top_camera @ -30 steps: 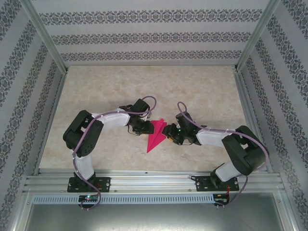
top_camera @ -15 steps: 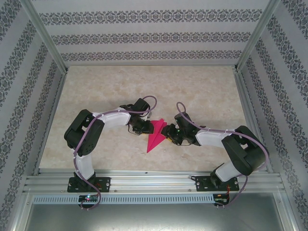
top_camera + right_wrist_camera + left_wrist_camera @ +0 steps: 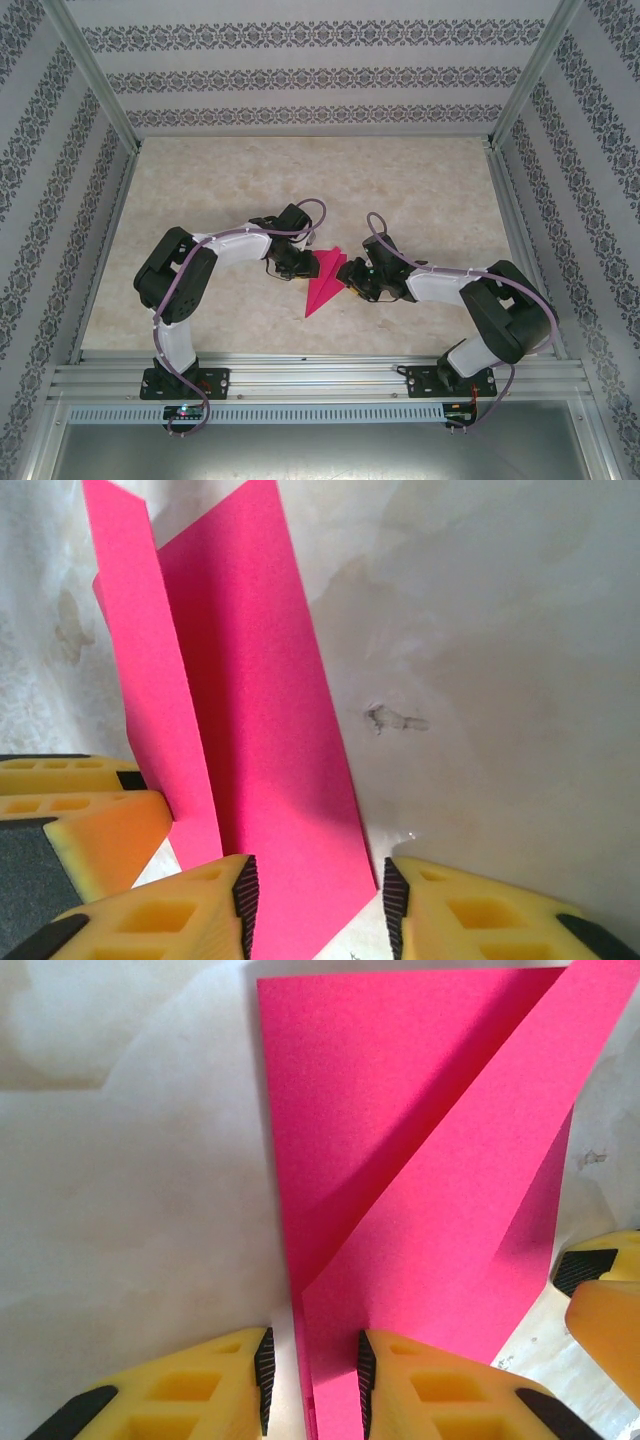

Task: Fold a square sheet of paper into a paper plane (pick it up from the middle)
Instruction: Turn over the paper at the center of the table.

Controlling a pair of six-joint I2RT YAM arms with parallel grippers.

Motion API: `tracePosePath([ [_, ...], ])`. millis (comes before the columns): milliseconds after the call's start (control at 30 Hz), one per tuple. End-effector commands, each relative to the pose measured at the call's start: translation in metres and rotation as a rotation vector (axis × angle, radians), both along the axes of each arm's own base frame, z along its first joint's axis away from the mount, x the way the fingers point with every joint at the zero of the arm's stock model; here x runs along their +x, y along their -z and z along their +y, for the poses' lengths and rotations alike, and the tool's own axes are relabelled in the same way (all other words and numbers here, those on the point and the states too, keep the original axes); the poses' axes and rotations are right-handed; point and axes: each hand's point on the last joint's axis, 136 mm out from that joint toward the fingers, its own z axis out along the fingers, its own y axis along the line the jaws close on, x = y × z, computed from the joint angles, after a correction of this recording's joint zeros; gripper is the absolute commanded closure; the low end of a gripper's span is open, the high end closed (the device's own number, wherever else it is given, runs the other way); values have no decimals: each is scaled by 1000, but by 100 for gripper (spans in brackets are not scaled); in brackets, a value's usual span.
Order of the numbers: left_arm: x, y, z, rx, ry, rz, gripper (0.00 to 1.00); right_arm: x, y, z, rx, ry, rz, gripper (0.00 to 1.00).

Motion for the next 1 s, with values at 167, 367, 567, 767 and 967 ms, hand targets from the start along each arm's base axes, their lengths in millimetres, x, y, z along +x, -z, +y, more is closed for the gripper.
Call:
tracePosePath([
  [167, -6, 11, -4, -11, 32, 54, 70, 6, -3, 17, 61, -11, -29, 66],
  [367, -7, 12, -6, -18, 35, 62, 71, 12, -12, 25, 103, -31, -67, 66],
  [567, -8, 14, -5, -15, 36, 69, 72, 15, -19, 27, 119, -31, -97, 69],
  [767, -7, 13, -4, -10, 29, 63, 73, 18, -20, 24, 120, -23, -120, 60],
  [967, -4, 8, 0, 6, 5, 40, 75, 24, -27, 37, 195, -45, -155, 55],
])
